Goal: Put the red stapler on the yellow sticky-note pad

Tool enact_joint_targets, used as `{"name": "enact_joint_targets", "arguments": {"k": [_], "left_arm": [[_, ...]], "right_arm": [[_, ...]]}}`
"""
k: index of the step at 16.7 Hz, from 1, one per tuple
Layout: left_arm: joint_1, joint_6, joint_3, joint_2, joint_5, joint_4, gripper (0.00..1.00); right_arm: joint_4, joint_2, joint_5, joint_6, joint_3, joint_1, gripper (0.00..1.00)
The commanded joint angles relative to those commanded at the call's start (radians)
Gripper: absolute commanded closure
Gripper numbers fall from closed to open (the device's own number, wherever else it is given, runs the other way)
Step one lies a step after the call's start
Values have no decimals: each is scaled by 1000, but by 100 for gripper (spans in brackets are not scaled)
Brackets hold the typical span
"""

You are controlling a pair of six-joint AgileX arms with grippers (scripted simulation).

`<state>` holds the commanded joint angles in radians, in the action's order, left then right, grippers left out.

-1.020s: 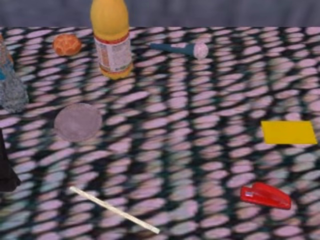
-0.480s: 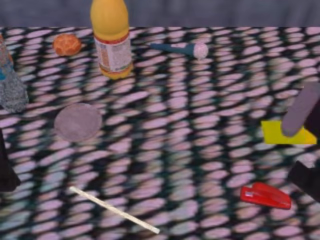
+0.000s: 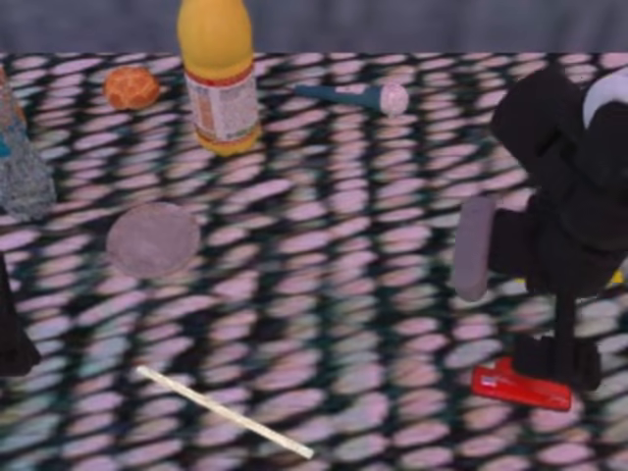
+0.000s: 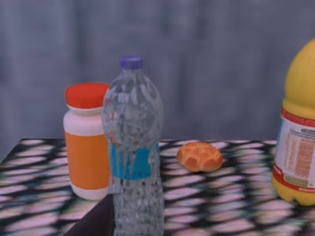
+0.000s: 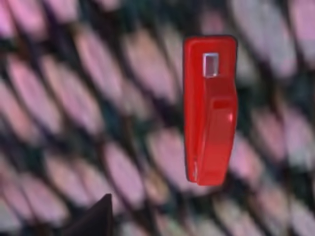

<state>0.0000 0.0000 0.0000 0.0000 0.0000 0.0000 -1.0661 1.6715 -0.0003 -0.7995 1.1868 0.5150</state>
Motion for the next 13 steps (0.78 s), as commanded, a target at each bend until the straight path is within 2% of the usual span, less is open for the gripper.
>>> {"name": "enact_joint_targets", "arguments": {"k": [8,13], "left_arm": [[0,0,0,0,0,0,0],[0,0,0,0,0,0,0]], "right_arm": [[1,30,0,-14,8,6,0],[194,111,1,-12,-101,9,0]]}}
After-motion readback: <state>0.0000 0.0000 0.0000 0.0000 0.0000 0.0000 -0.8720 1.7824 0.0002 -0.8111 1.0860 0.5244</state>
